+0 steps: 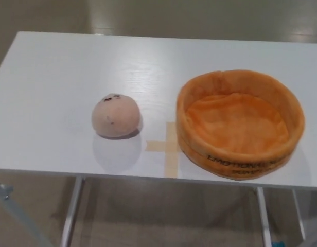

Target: Use the left hand to pick up the pink round toy on the left and place it inside the orange plate on the desk.

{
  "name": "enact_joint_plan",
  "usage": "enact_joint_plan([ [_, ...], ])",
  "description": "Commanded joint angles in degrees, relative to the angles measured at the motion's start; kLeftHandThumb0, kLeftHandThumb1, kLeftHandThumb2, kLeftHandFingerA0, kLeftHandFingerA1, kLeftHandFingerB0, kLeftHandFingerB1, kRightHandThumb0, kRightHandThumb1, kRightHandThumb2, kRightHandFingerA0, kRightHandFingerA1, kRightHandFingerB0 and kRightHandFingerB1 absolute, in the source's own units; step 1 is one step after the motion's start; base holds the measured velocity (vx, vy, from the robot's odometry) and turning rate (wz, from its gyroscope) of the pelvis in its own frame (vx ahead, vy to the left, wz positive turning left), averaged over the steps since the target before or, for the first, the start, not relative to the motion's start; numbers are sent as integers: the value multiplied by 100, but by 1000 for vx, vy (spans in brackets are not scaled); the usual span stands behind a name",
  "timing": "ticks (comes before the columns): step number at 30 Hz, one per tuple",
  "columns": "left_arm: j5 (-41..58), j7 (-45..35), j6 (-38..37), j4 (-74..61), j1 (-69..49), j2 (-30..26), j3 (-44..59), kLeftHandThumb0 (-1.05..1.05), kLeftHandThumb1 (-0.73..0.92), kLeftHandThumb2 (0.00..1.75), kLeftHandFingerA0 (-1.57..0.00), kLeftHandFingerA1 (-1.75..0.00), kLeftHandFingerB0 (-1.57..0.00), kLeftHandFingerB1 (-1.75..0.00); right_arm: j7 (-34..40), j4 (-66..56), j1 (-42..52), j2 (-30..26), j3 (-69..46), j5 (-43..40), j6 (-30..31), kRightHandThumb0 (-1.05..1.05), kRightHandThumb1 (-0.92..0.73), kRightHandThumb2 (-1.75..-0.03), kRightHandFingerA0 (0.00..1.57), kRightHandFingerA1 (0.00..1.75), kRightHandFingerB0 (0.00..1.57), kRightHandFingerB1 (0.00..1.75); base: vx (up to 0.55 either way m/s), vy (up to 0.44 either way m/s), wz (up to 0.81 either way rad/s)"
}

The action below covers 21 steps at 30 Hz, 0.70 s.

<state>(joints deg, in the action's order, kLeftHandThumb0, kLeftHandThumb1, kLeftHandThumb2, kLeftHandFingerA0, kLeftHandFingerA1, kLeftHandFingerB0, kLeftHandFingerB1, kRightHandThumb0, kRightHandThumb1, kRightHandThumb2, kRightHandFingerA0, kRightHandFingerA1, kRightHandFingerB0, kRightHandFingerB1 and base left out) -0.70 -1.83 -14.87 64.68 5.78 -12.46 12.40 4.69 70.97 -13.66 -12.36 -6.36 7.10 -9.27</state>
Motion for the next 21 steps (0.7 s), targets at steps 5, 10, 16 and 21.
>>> enact_joint_plan([
  [5,234,-146,-846,399,163,-4,241,-36,56,66,-26,-40,-27,-35,398,356,-123,53,-226,-96,-960,-36,-29,-84,70,92,42,75,0,0,0],
  [10,322,-410,-865,405,174,-82,294,-36,55,67,-18,-38,-20,-33,799,308,-113,-37,-275,-107,-1192,-40,-40,-73,42,85,28,71,0,0,0],
  [16,393,-509,-841,421,207,-125,358,-32,57,65,-18,-37,-19,-32,1142,283,-126,-80,-489,-247,-1253,-36,-36,-96,28,69,10,58,0,0,0],
  [21,616,-747,-826,366,246,-146,573,-25,60,58,-18,-32,-23,-29,1051,292,-90,-17,-591,-289,-1335,-37,-33,-94,30,69,16,60,0,0,0],
])
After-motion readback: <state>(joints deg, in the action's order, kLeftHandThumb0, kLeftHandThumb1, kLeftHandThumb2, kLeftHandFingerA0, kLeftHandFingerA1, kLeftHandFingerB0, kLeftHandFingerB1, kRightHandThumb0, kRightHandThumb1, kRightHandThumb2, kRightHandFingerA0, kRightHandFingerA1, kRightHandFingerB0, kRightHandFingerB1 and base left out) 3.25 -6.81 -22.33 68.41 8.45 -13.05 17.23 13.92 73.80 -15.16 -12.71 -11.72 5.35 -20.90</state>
